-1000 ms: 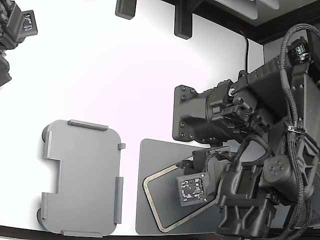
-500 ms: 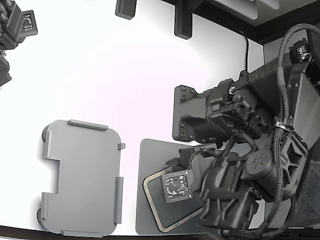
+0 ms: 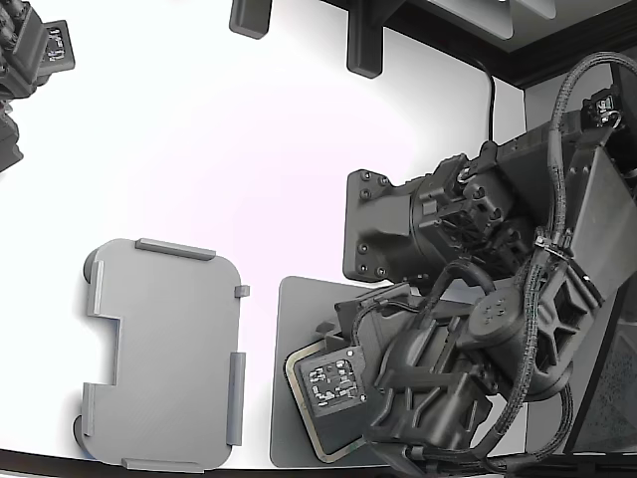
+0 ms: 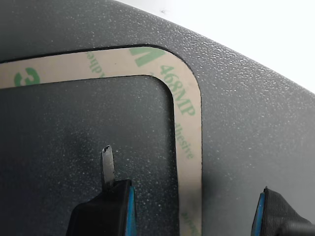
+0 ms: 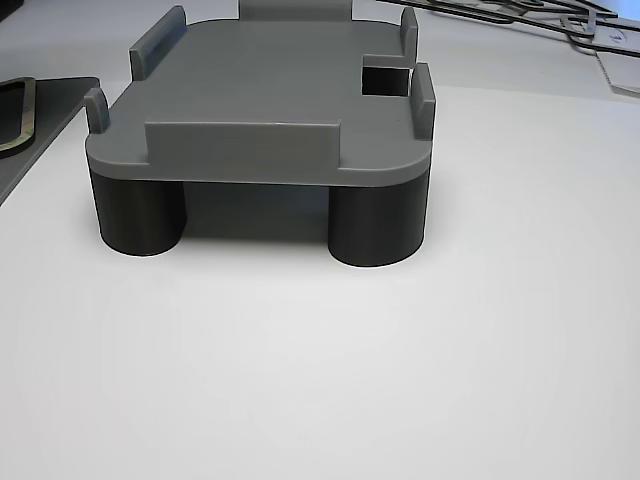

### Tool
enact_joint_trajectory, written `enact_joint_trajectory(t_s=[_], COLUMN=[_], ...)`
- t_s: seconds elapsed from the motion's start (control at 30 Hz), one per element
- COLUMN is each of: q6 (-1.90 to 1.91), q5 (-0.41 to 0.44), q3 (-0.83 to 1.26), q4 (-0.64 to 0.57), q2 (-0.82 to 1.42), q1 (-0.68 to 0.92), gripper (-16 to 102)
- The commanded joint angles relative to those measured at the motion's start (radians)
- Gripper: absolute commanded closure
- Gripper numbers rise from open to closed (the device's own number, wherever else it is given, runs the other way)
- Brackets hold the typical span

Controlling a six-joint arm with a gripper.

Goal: Move top rectangular frame to the holder.

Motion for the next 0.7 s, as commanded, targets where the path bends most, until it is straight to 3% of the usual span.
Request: enact_joint_trajectory(t_s=[0.0, 0.67], q6=[-0.014, -0.132], q5=[-0.015, -0.074], q3=[-0.015, -0.011], q4=[-0.012, -0.025], q2=[0.009, -0.041], q1=[-0.026, -0.124], gripper=[-14, 4])
